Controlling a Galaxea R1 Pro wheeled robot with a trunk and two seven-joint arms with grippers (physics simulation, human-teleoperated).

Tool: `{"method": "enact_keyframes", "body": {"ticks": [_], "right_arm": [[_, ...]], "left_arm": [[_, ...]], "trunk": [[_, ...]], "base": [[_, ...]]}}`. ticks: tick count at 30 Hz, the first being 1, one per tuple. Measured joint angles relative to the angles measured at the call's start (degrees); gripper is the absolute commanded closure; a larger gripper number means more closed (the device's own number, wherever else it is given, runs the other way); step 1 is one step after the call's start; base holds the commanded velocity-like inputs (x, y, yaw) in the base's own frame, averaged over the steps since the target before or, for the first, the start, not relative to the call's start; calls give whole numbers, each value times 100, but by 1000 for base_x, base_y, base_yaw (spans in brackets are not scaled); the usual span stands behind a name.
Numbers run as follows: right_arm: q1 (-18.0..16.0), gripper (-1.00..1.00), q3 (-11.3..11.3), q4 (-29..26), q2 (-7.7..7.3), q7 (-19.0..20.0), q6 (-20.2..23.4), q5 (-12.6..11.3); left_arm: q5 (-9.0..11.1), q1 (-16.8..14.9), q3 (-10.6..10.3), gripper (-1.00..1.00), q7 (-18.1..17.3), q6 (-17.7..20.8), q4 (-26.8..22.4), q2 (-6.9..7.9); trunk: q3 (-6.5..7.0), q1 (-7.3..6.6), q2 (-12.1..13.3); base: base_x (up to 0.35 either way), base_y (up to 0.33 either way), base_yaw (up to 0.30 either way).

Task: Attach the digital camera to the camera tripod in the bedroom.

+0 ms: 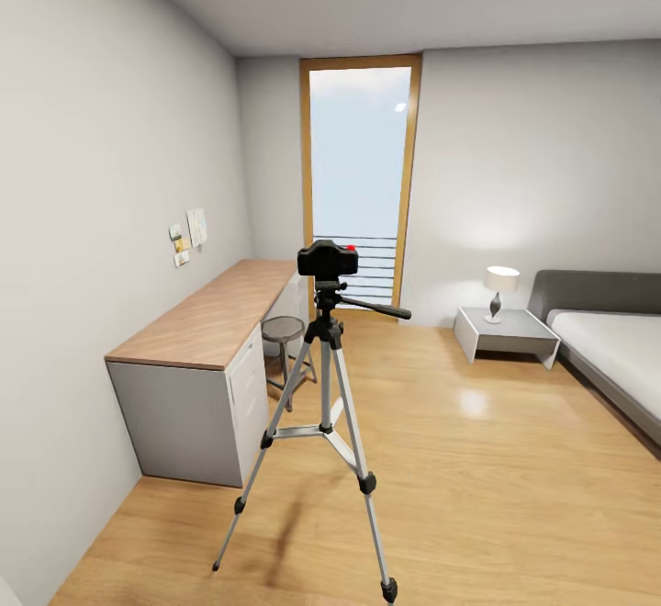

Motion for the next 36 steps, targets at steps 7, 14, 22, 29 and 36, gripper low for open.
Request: {"method": "enact_keyframes", "body": {"ticks": [7, 14, 22, 29, 36], "right_arm": [[196, -100, -11, 0, 309, -10, -39, -2], [246, -100, -15, -4, 376, -11, -45, -3], [256, -100, 3, -14, 350, -5, -18, 28], [256, -100, 11, -15, 356, -3, -41, 70], [256, -100, 4, -17, 360, -3, -55, 69]], "left_arm": [[-3, 0, -5, -100, -2, 1, -12, 11], [-39, 0, -13, -100, -2, 5, -15, 12], [-53, -2, -32, -100, -8, -2, -68, 18], [-53, -2, -24, -100, -9, -2, -78, 19], [-61, -2, -23, -100, -8, 2, -69, 19]], "trunk": [[0, 0, 0], [0, 0, 0], [0, 0, 0], [0, 0, 0], [0, 0, 0]], "base": [[0, 0, 0], [0, 0, 0], [0, 0, 0], [0, 0, 0], [0, 0, 0]]}}
